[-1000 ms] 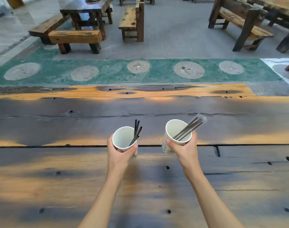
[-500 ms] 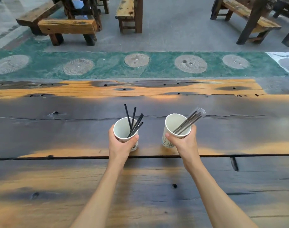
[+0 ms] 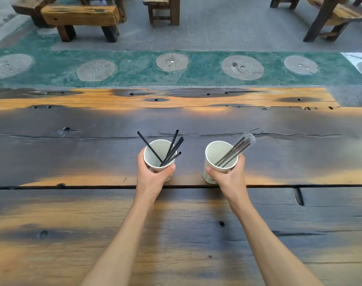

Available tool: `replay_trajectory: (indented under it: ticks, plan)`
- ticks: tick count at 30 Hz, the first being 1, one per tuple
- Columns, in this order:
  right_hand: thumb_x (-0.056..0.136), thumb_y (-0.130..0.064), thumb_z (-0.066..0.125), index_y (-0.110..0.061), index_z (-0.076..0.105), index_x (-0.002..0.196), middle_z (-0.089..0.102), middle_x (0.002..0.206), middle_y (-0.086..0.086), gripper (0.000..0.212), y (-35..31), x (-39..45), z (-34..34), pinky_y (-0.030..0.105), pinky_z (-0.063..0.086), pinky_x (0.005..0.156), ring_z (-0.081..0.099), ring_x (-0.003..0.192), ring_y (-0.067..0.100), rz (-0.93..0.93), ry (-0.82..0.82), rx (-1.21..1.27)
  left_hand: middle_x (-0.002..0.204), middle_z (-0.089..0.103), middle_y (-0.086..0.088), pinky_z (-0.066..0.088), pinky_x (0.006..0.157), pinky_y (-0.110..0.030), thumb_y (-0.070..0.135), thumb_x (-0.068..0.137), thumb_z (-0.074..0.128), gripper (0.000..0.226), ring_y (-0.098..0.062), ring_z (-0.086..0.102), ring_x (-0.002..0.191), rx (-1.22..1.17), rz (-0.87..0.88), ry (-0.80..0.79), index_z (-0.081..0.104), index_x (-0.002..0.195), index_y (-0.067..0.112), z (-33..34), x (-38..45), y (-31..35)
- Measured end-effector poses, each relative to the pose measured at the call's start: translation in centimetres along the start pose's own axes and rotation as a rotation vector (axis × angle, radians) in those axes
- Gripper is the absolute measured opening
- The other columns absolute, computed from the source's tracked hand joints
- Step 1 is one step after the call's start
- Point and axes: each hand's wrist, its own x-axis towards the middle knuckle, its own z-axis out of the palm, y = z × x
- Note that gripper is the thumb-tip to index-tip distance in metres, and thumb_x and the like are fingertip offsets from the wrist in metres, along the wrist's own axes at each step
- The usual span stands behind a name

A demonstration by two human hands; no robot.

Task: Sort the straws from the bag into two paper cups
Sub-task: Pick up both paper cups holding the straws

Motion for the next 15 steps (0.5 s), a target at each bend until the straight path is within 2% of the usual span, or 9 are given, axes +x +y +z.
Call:
replay_trajectory:
  ticks: [2,5,7,10,15]
  plan:
    - [0.066,-0.033,0.088,-0.028,0.036,0.132,0.057,0.124,-0.009,0.084,0.1,-0.04,-0.05,0.027,0.048,0.091,0.058,0.11,-0.003,0.002,0.003,0.003,0.118,0.063,0.02,0.051,0.07,-0.007,0.017,0.07,0.09,0.076,0.011,0.064,0.099,0.0,0.007,0.0,0.045,0.118,0.055,0.09,0.01,0.05]
    - [0.067,-0.031,0.088,-0.029,0.037,0.133,0.057,0.128,-0.007,0.084,0.13,0.01,-0.08,0.04,0.049,0.102,0.057,0.119,0.01,-0.001,-0.013,0.009,0.118,0.064,0.016,0.052,0.066,-0.007,0.01,0.072,0.088,0.074,0.01,0.066,0.097,-0.009,0.006,-0.007,0.047,0.117,0.051,0.13,-0.09,-0.09]
    - [0.069,-0.028,0.087,-0.031,0.038,0.132,0.057,0.127,-0.008,0.08,0.03,0.07,-0.05,0.047,0.048,0.104,0.057,0.12,0.013,-0.01,-0.019,0.002,0.118,0.064,0.016,0.052,0.067,-0.008,0.012,0.071,0.089,0.073,0.008,0.065,0.099,0.0,-0.003,-0.009,0.047,0.12,0.048,0.02,-0.22,-0.24]
    - [0.069,-0.026,0.087,-0.031,0.039,0.132,0.057,0.128,-0.007,0.079,-0.17,0.2,0.02,0.05,0.047,0.105,0.056,0.121,0.014,-0.019,-0.015,-0.012,0.119,0.065,0.016,0.052,0.074,-0.009,0.023,0.068,0.09,0.076,0.004,0.064,0.104,0.026,-0.014,-0.013,0.047,0.127,0.042,-0.1,-0.33,-0.21]
    - [0.07,-0.022,0.086,-0.027,0.037,0.136,0.056,0.131,-0.006,0.083,-0.24,0.24,0.03,0.05,0.045,0.107,0.055,0.123,0.015,-0.018,-0.018,-0.006,0.116,0.065,0.02,0.052,0.072,-0.008,0.023,0.067,0.09,0.076,0.005,0.064,0.104,0.035,-0.015,-0.006,0.046,0.118,0.059,-0.07,-0.21,-0.17]
